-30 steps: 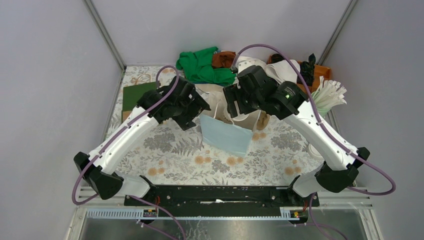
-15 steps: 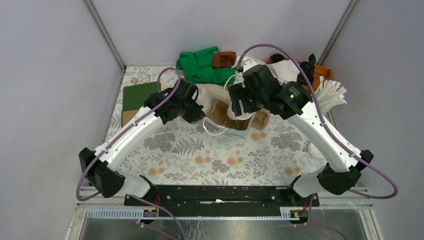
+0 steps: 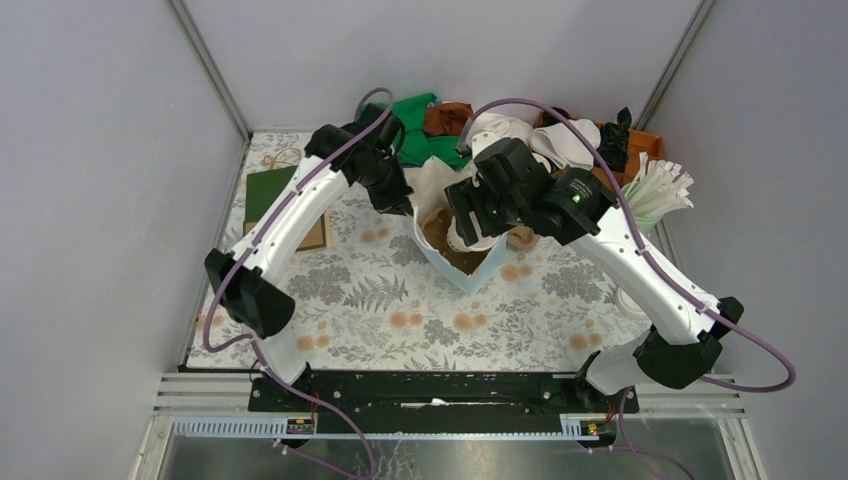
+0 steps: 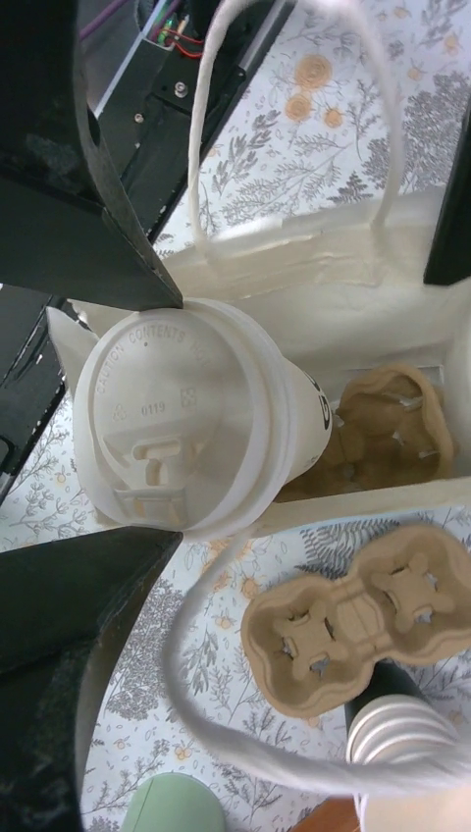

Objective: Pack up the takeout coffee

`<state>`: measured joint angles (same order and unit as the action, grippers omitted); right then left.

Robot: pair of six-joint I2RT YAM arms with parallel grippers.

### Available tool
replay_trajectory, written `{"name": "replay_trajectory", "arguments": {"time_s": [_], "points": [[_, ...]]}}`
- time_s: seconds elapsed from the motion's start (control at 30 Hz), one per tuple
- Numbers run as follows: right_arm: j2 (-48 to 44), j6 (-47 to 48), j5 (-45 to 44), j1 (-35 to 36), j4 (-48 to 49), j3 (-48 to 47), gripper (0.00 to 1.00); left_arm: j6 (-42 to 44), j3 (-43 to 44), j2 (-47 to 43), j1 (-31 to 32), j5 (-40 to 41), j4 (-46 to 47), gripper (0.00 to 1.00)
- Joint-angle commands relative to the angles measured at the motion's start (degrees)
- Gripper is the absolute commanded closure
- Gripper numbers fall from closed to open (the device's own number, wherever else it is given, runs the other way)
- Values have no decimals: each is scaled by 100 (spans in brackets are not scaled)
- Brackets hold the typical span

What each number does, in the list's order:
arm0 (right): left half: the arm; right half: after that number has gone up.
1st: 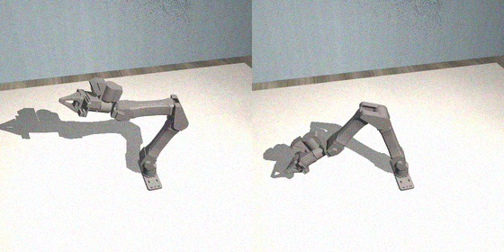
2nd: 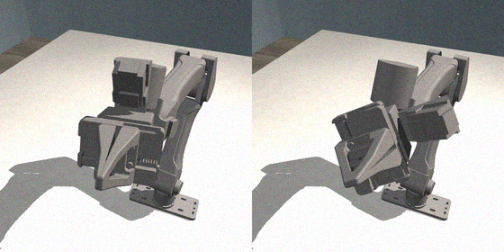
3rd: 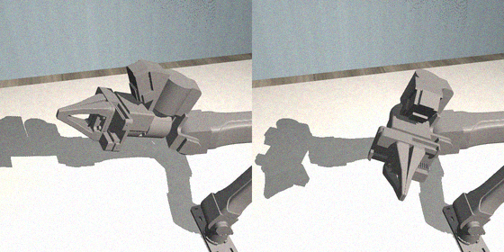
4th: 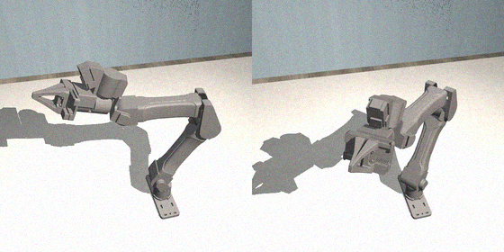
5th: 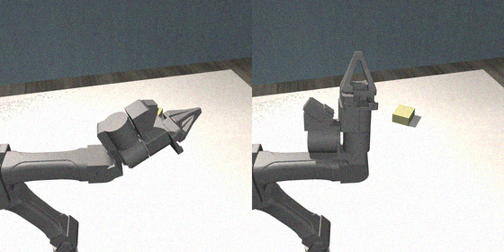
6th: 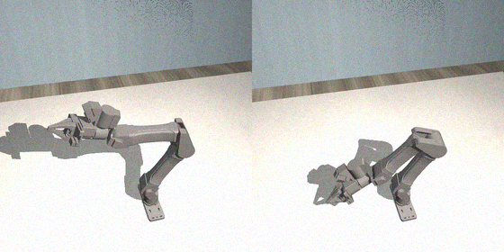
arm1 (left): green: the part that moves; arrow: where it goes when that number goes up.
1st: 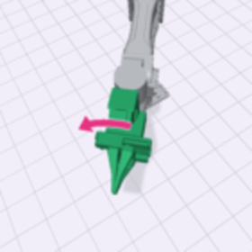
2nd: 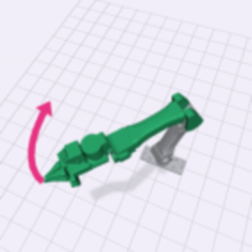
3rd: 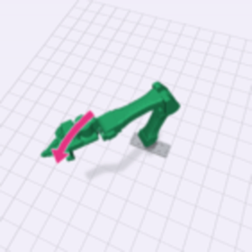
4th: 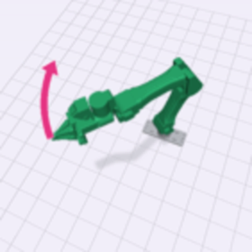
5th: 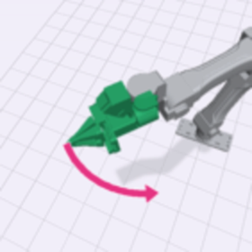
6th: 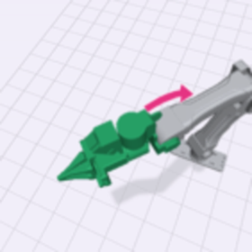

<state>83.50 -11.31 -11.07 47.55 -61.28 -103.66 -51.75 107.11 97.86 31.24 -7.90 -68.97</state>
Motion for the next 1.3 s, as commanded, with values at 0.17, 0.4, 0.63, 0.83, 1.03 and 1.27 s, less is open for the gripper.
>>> {"name": "replay_trajectory", "arguments": {"time_s": [0.17, 0.4, 0.63, 0.83, 1.03, 1.27], "points": [[489, 67, -339, 688, -166, -624, 35, 909, 654, 19, -39, -708, -1441, 100], [612, 77, -545, 1053, -416, -518, 36, 1040, 478, -74, -47, -611, -1439, 92], [575, 144, -770, 1485, -539, -617, 36, 1068, 640, -113, -138, -356, -1352, 80], [527, 85, -872, 1613, -629, -599, 36, 1055, 517, -432, -292, -136, -1080, 65], [729, 31, -948, 1661, -722, -1017, 37, 929, 166, -802, -339, -229, -699, 60], [812, -132, -1014, 1661, -902, -1523, 37, 816, -215, -1228, -338, -256, -324, 57]]}}
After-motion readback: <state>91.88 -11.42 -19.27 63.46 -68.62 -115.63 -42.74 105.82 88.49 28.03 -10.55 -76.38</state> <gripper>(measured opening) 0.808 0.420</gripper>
